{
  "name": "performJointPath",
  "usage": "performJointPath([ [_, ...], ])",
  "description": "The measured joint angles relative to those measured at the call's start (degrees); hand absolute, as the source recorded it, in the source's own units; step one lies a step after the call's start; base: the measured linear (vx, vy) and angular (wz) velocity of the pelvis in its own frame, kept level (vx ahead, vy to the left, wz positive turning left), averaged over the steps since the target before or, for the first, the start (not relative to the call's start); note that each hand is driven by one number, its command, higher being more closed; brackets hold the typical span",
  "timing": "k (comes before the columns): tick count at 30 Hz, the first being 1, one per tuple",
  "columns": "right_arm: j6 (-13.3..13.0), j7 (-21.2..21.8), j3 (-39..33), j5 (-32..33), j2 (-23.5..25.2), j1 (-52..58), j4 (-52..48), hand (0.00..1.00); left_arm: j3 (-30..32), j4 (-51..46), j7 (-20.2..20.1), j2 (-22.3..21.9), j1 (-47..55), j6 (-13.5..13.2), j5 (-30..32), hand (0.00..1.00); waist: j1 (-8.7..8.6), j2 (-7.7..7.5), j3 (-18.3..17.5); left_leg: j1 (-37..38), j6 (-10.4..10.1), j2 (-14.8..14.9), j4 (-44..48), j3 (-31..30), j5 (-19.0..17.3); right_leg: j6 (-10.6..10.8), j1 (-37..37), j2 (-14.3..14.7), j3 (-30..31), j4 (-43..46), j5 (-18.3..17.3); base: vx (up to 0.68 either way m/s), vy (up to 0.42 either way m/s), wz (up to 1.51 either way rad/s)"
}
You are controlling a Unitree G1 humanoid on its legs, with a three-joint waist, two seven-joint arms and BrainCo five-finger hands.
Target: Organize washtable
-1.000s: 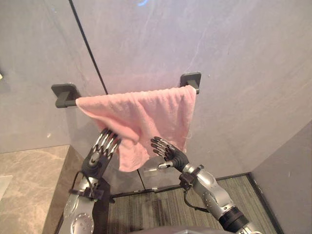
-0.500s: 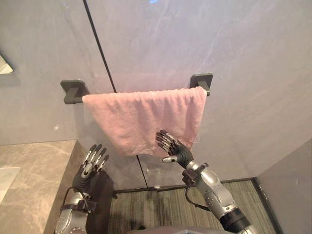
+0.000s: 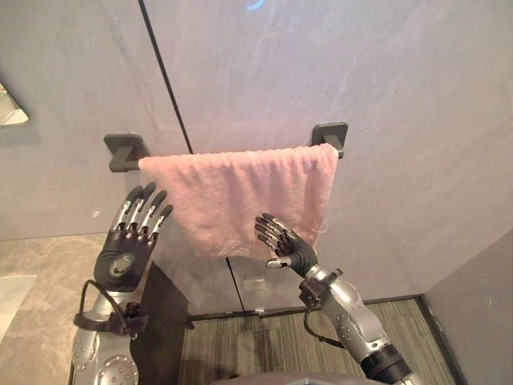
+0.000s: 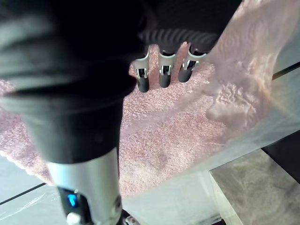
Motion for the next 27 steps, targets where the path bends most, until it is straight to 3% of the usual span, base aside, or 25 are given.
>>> performJointPath([
  [6,-0.03,0.03,2.78,0.02,-0.17,-1.3,2.7,0.0,-3.6,-2.78,-1.26,4.58,-3.19,0.61,-4.79,0.0,-0.73,0.08,0.04,0.54,0.0,0.0,0.0,0.43,-0.01,-0.01,0.12,0.02,0.46,0.01,0.01,-0.01,0.004,-0.03],
  [12,-0.07,-0.09,4.88,0.05,-0.35,-2.26,2.95,0.0,-9.38,-2.24,-1.65,7.61,-6.12,1.29,-5.36,0.0,-0.92,0.28,0.16,1.09,0.0,0.03,0.0,1.12,-0.05,-0.01,0.3,0.08,1.04,-0.05,0.01,0.0,0.003,-0.06],
  [22,-0.51,-1.39,9.46,0.12,-0.64,-6.85,5.28,0.0,-24.8,13.5,-0.41,9.83,-12.38,4.44,-7.44,0.0,-1.3,0.26,0.15,0.03,0.0,0.03,0.03,1.73,-0.01,0.13,-0.65,0.13,1.9,-0.5,0.63,0.0,0.002,-0.03],
  [27,-0.64,-3.09,10.81,0.12,-0.62,-10.31,8.23,0.0,-29.63,20.28,0.59,11.01,-15.25,6.15,-7.49,0.0,-1.92,0.24,0.14,-0.13,-0.01,0.06,0.05,1.91,-0.03,0.08,-0.63,0.25,2.08,-1.07,1.08,0.0,0.0,0.0],
])
